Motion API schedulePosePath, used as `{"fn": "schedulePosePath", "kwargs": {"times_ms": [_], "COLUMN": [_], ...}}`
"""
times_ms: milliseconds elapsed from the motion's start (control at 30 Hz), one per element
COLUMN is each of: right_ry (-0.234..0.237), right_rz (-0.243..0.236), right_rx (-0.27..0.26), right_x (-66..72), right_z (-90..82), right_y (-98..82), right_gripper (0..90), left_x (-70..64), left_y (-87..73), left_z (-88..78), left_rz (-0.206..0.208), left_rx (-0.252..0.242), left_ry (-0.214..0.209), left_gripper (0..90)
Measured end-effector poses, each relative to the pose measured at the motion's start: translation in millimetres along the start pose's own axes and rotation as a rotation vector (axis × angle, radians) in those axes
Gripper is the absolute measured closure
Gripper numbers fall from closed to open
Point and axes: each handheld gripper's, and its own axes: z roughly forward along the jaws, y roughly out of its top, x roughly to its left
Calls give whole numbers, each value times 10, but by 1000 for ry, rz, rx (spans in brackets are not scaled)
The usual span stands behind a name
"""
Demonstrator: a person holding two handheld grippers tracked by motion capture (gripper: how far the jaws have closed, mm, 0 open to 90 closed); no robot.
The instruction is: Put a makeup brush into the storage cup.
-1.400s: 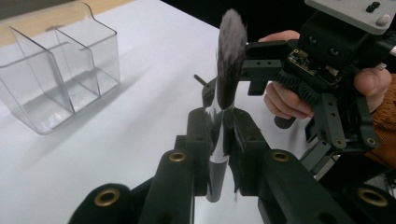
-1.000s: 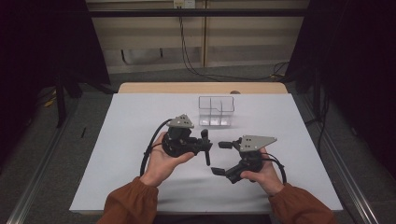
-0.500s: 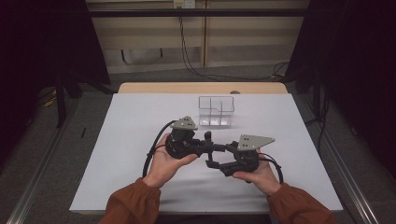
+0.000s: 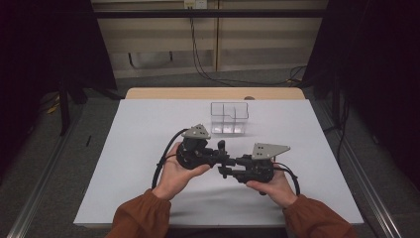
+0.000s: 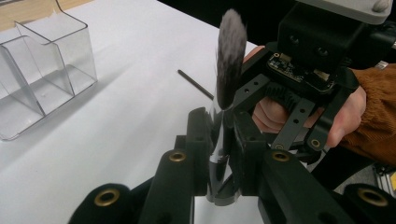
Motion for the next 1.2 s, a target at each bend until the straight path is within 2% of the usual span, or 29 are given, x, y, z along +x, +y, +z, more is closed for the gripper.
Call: {"fn": "schedulePosePath", "kwargs": {"times_ms": [300,633,1033,1200], "right_ry": [0,-1,0,-4], "right_rz": [9,9,8,4], "right_rx": [-11,2,2,2], "right_x": [-8,-5,-14,-16], "right_z": [-5,-7,-18,-24], "right_y": [-3,-3,-4,-1], "right_gripper": [789,794,795,795], "left_x": [14,11,22,19], "left_y": [-14,-24,-56,-65], "left_z": [11,21,34,37], "left_rz": [-4,5,-5,3], "left_rx": [-4,-4,-36,-54], "left_ry": [5,6,-2,27], "left_gripper": [795,794,783,721]}}
